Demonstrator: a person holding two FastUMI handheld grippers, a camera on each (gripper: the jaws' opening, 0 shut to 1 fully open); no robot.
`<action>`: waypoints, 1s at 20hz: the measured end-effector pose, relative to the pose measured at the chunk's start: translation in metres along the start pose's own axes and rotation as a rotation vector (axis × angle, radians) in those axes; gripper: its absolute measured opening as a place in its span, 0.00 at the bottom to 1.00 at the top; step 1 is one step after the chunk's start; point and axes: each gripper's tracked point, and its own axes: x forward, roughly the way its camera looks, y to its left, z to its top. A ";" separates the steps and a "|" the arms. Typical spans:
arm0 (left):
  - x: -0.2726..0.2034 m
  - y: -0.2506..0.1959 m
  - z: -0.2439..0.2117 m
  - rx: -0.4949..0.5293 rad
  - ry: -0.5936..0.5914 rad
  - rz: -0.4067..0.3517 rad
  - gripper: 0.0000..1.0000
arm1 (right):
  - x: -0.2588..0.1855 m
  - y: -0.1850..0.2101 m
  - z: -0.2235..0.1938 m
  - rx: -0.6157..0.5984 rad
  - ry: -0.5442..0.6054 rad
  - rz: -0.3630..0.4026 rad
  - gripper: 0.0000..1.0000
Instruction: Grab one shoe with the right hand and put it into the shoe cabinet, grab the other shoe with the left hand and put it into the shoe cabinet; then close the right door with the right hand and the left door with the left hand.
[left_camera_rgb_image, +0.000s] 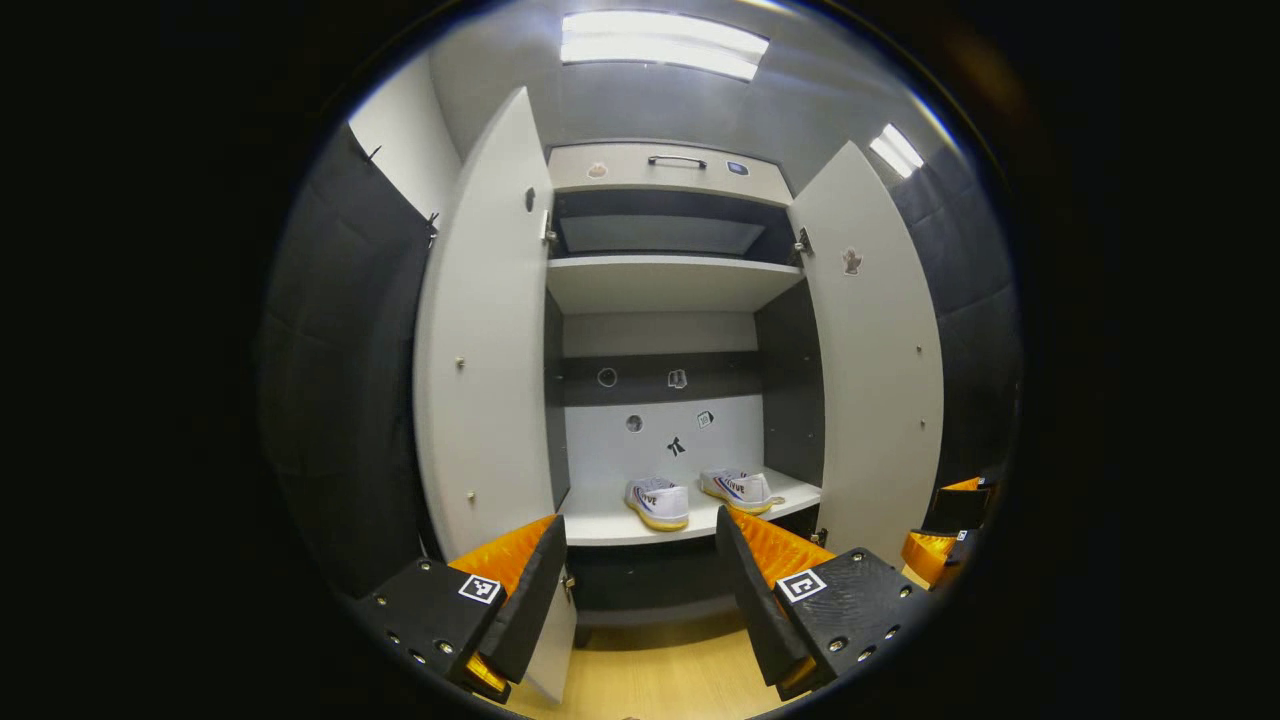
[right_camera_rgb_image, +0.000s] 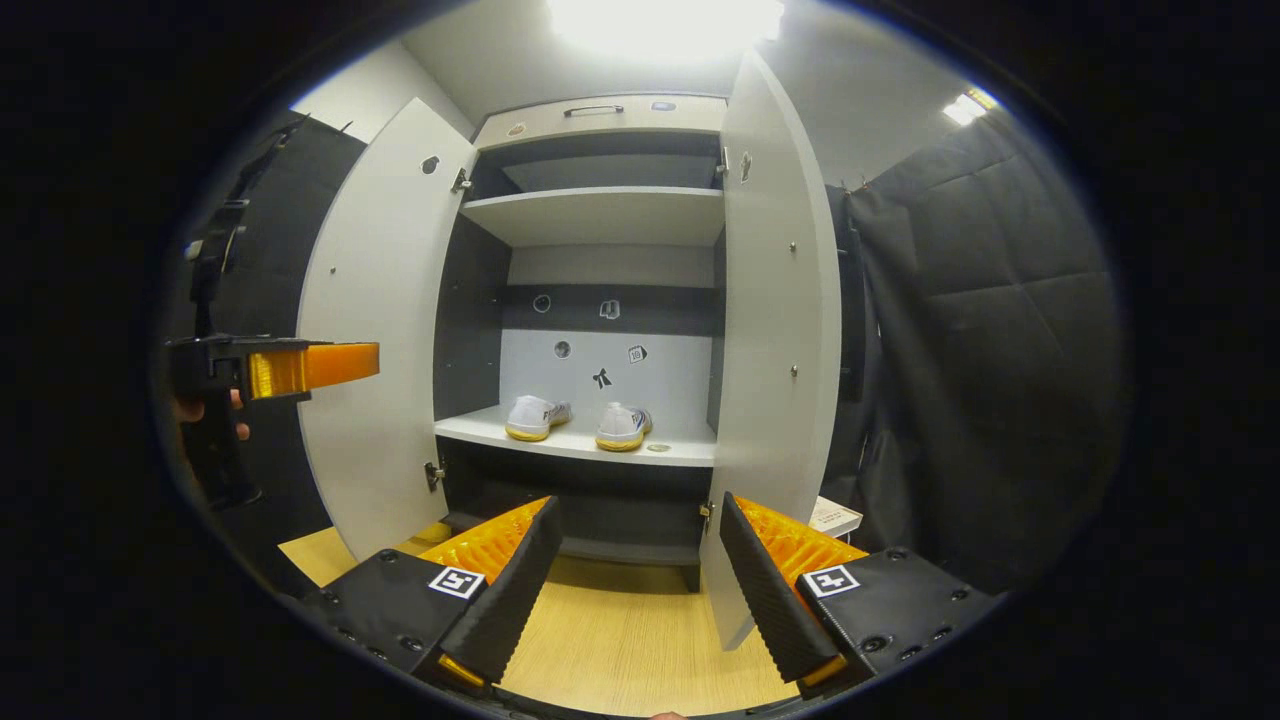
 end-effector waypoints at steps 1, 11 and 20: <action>-0.007 0.004 -0.001 -0.003 0.001 0.005 0.81 | -0.002 0.003 0.002 0.004 -0.002 0.004 1.00; -0.043 0.028 -0.019 -0.025 0.045 0.044 0.81 | -0.002 -0.059 0.028 0.014 -0.019 -0.136 0.99; -0.034 0.045 -0.021 -0.006 0.051 0.069 0.81 | -0.002 -0.173 0.071 0.045 -0.094 -0.387 0.99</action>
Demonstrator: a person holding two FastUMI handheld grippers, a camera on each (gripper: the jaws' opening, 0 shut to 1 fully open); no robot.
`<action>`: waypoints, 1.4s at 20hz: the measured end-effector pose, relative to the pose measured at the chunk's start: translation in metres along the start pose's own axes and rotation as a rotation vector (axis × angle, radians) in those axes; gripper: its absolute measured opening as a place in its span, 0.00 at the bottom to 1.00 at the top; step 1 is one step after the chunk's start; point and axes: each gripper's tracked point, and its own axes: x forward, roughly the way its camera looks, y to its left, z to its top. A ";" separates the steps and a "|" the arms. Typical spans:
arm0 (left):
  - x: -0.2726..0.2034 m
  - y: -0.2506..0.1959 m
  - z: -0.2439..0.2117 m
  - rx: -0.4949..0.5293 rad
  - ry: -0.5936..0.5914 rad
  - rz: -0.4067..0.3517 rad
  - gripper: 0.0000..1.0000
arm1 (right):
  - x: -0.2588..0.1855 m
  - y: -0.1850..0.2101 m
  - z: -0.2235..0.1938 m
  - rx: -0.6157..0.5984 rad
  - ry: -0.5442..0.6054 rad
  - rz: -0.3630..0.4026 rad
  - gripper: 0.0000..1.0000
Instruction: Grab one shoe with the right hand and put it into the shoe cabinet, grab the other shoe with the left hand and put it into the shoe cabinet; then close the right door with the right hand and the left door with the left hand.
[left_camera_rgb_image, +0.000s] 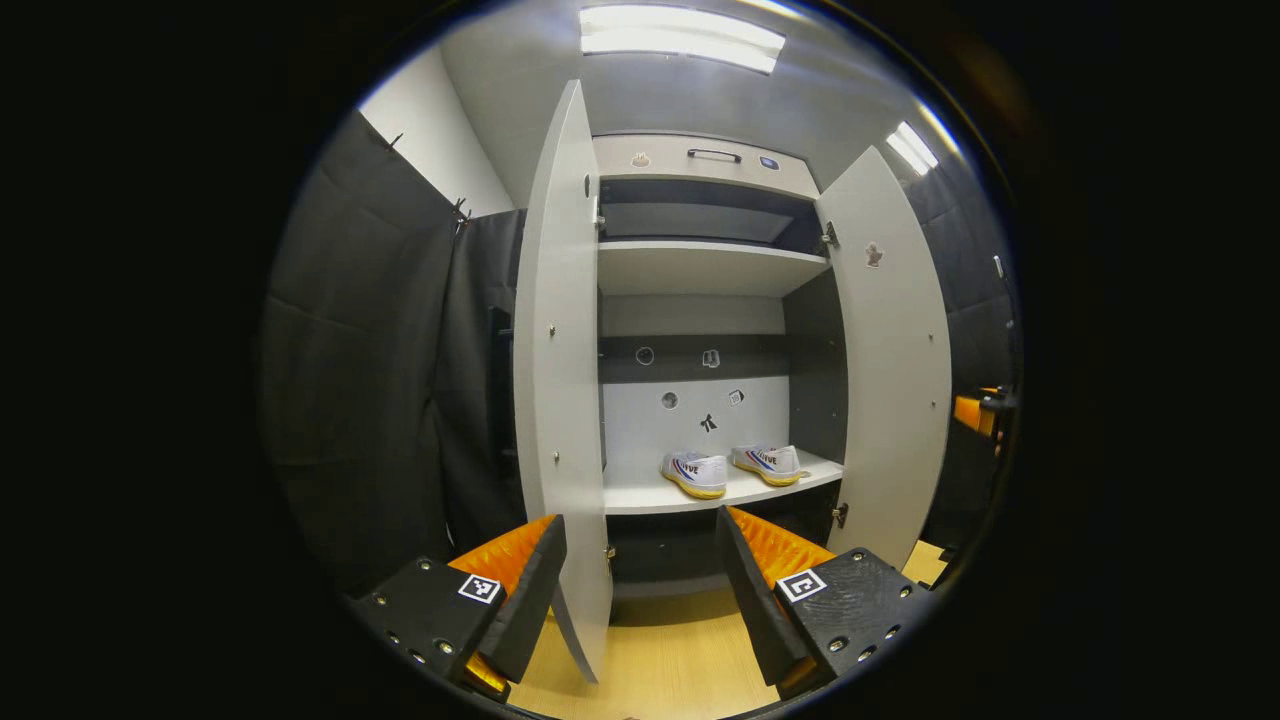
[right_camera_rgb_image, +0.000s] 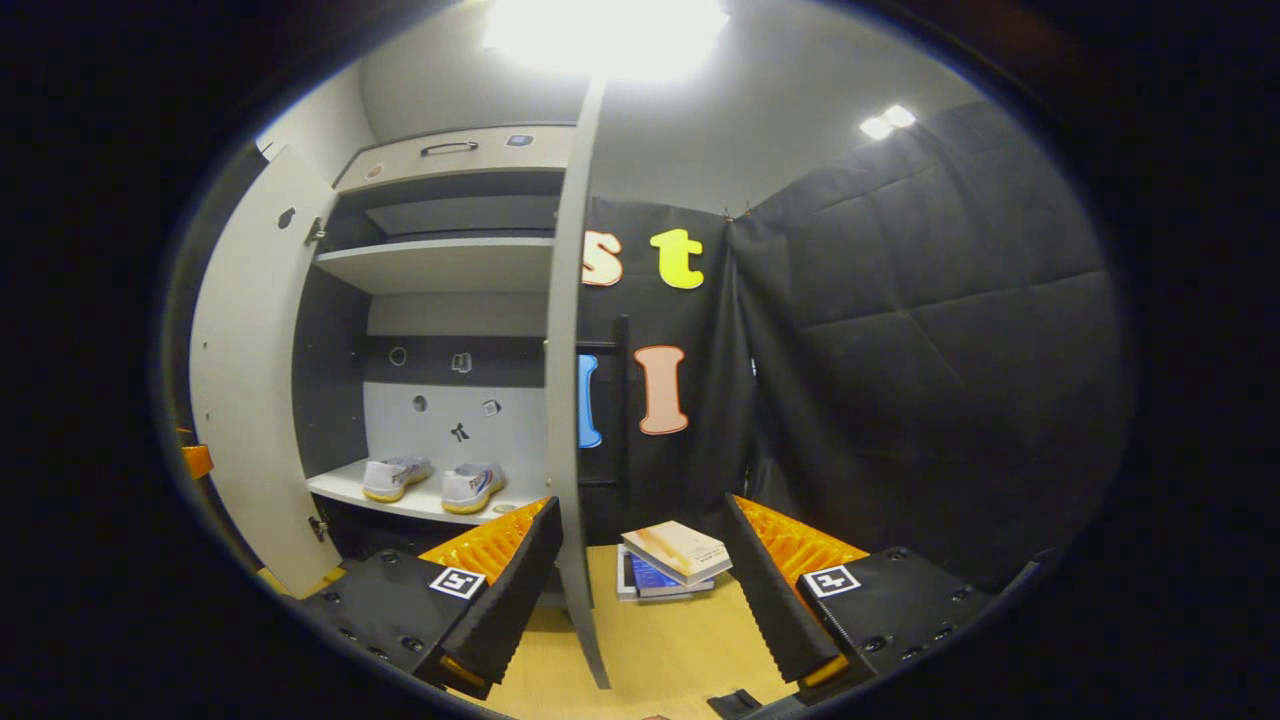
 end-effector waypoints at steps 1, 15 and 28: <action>0.001 0.001 0.000 0.001 0.001 0.001 0.81 | 0.005 -0.011 0.004 -0.001 -0.011 -0.031 0.99; -0.003 0.044 -0.006 -0.021 0.007 0.067 0.81 | 0.060 -0.032 0.016 -0.039 0.004 -0.166 0.97; -0.014 0.093 -0.015 -0.066 0.020 0.132 0.81 | 0.050 0.005 0.019 -0.058 0.014 -0.129 0.94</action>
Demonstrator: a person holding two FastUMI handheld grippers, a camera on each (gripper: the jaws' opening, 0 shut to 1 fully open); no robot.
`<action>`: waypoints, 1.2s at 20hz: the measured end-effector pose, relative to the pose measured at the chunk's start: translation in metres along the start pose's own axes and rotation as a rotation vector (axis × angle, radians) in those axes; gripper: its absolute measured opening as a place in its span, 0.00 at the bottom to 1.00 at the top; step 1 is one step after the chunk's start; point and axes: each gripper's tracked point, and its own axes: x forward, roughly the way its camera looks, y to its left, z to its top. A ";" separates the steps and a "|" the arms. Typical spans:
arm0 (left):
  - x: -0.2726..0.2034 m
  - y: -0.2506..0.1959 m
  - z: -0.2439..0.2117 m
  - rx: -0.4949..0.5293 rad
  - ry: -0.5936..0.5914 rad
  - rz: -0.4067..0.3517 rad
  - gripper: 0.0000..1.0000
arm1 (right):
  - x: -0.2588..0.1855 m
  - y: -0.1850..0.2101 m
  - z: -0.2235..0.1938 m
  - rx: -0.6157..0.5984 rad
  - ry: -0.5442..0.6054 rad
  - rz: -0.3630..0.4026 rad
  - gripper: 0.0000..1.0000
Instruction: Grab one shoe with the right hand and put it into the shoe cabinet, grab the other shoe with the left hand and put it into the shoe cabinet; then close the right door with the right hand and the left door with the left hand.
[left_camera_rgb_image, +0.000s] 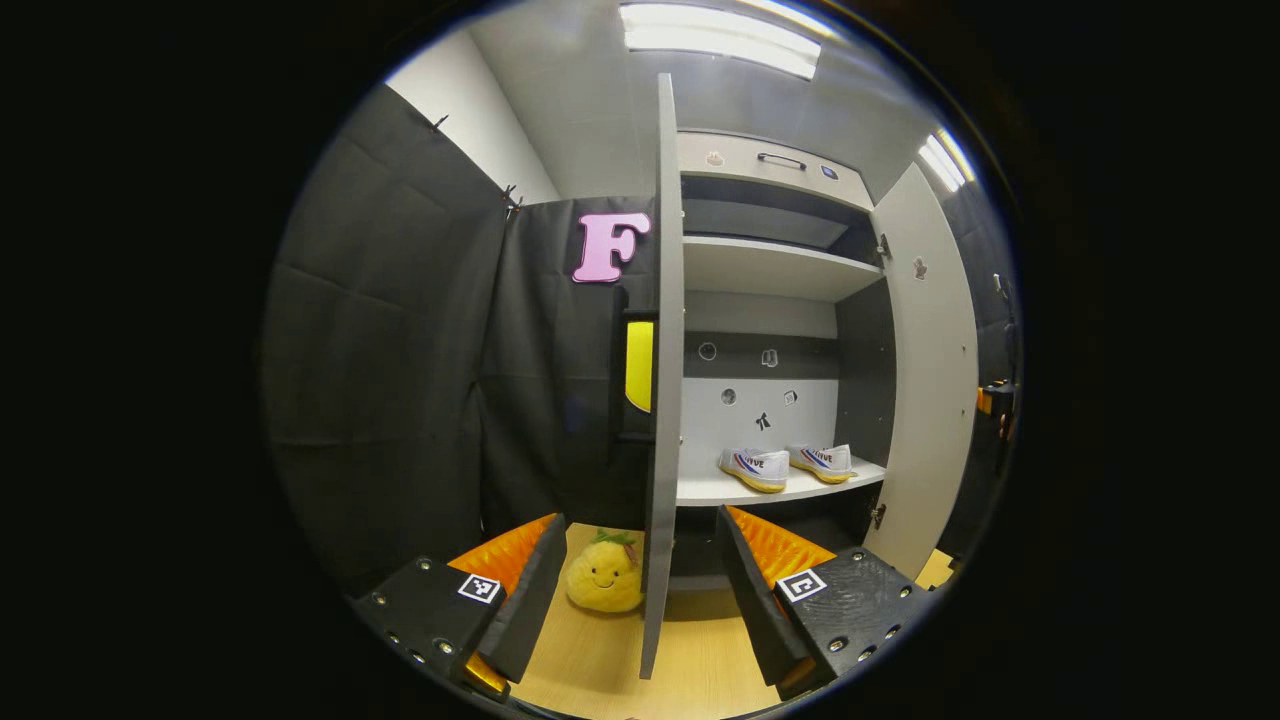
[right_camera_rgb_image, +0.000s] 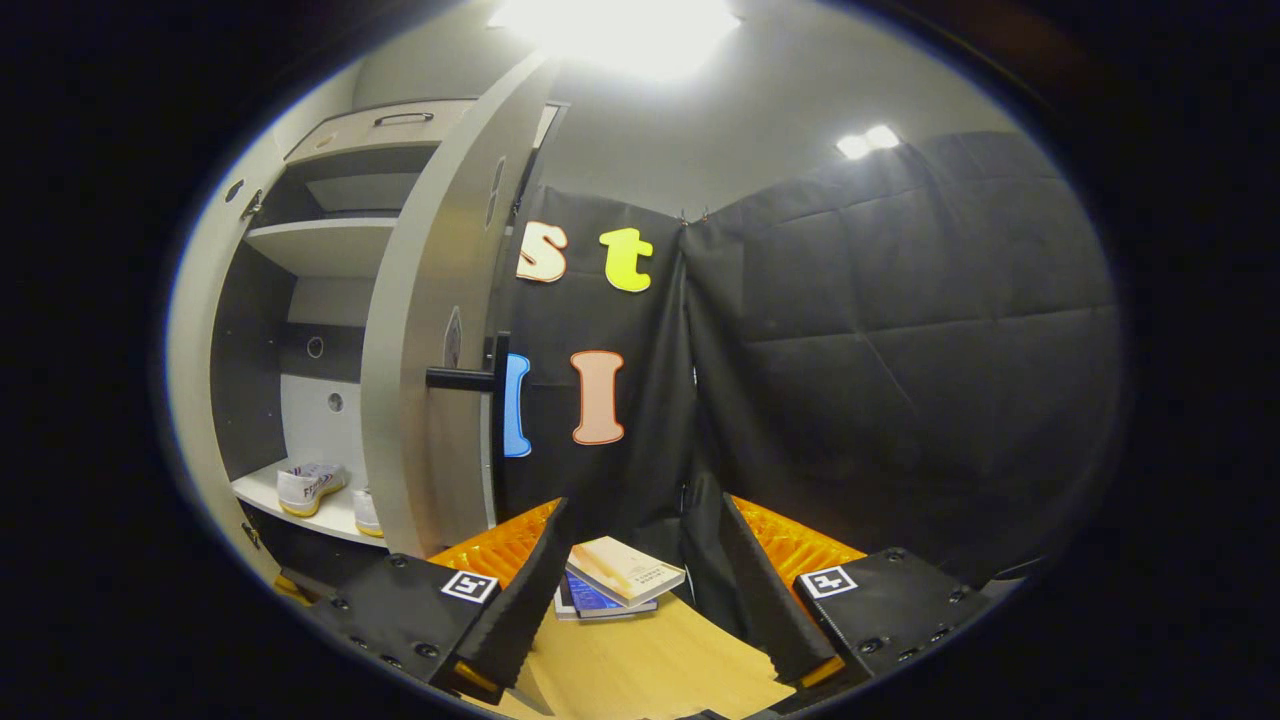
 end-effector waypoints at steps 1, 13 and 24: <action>0.001 0.002 -0.002 -0.004 0.002 0.005 0.81 | -0.002 0.005 0.001 0.000 -0.003 0.015 0.87; 0.006 0.016 -0.007 -0.011 0.016 0.035 0.81 | -0.021 0.070 0.002 0.023 -0.021 0.161 0.87; 0.001 0.052 -0.007 -0.001 0.037 0.118 0.81 | -0.009 0.168 0.007 0.002 -0.042 0.359 0.94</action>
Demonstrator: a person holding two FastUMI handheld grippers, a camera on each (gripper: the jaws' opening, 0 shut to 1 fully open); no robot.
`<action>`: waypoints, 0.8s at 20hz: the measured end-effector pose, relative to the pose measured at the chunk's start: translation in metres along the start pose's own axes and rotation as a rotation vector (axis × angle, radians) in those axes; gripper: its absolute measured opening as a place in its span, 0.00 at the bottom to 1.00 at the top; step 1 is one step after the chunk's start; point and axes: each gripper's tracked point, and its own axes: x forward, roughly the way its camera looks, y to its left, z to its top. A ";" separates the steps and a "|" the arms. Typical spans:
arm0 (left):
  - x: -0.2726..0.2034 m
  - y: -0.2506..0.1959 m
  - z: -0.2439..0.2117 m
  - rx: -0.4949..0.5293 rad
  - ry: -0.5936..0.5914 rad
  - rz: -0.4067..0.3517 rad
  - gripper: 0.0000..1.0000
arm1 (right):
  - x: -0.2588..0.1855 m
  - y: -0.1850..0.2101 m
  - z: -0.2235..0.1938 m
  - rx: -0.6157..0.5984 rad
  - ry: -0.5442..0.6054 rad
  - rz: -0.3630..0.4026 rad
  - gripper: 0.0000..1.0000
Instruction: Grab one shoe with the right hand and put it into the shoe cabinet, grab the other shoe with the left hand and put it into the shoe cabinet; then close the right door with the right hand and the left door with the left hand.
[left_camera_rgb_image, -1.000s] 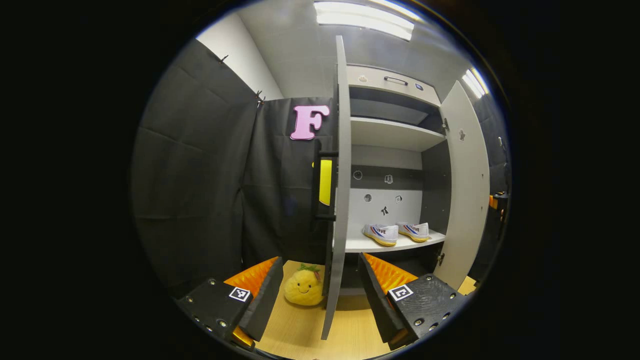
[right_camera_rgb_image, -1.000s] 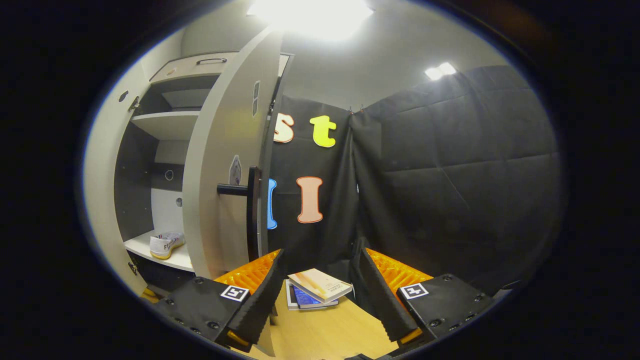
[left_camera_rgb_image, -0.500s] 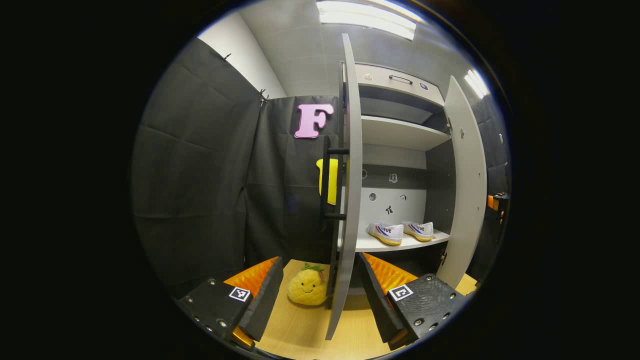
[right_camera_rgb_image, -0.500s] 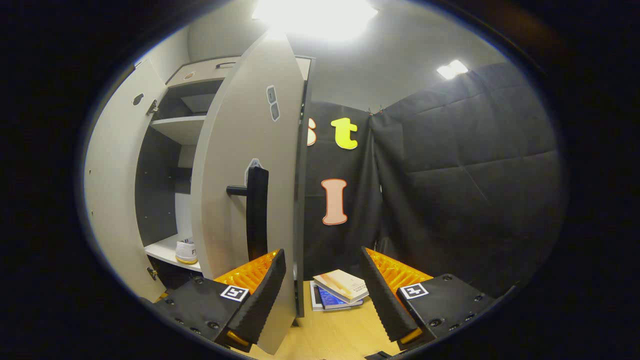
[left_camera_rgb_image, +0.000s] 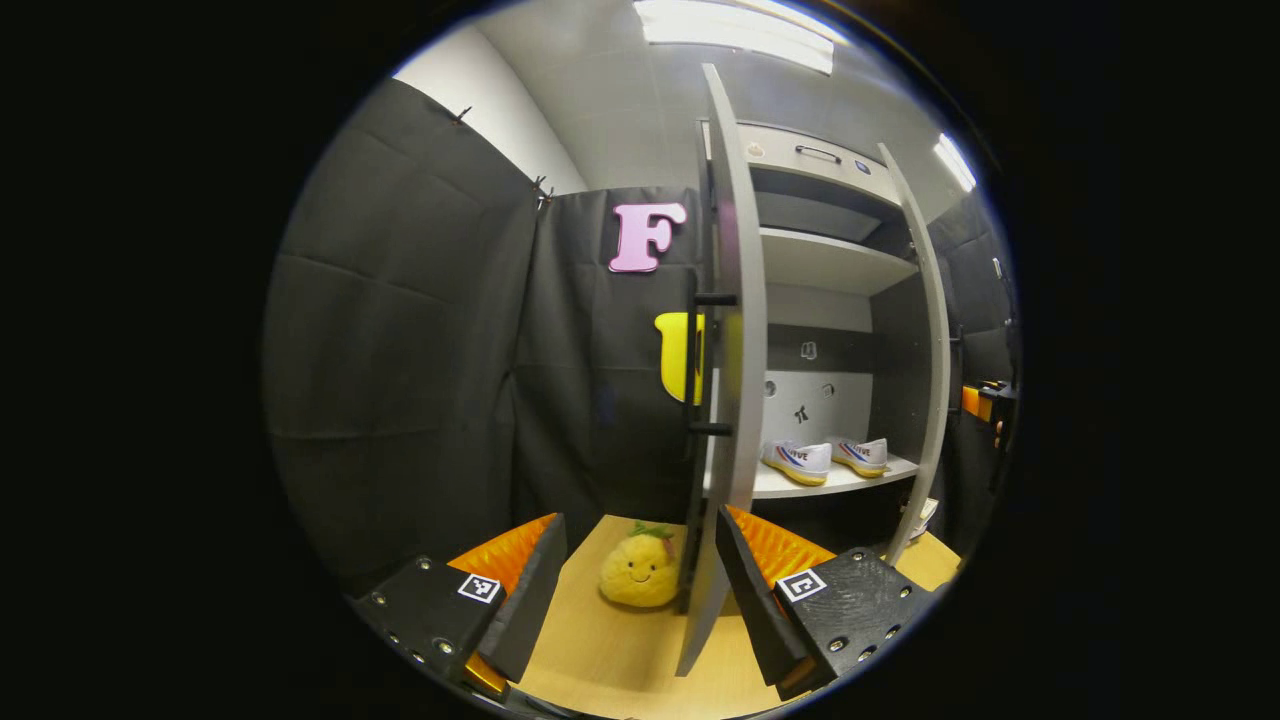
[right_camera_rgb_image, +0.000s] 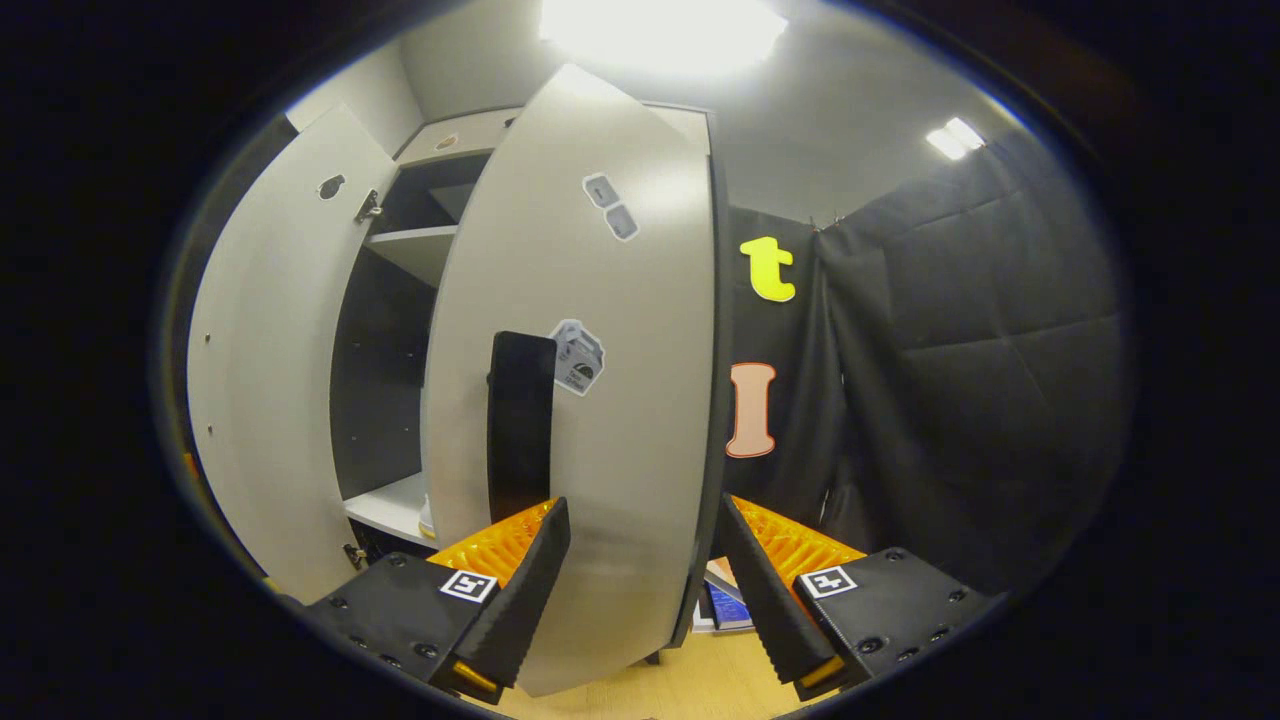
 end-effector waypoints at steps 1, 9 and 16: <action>0.000 0.003 0.000 0.001 0.001 0.008 0.81 | 0.003 0.004 0.000 -0.001 -0.002 0.005 0.94; 0.027 0.026 0.022 -0.052 -0.007 0.045 0.81 | 0.004 -0.001 0.000 0.030 -0.016 0.000 0.96; 0.070 0.046 0.064 -0.036 -0.073 0.089 0.81 | -0.020 -0.043 -0.010 -0.021 -0.026 -0.052 0.98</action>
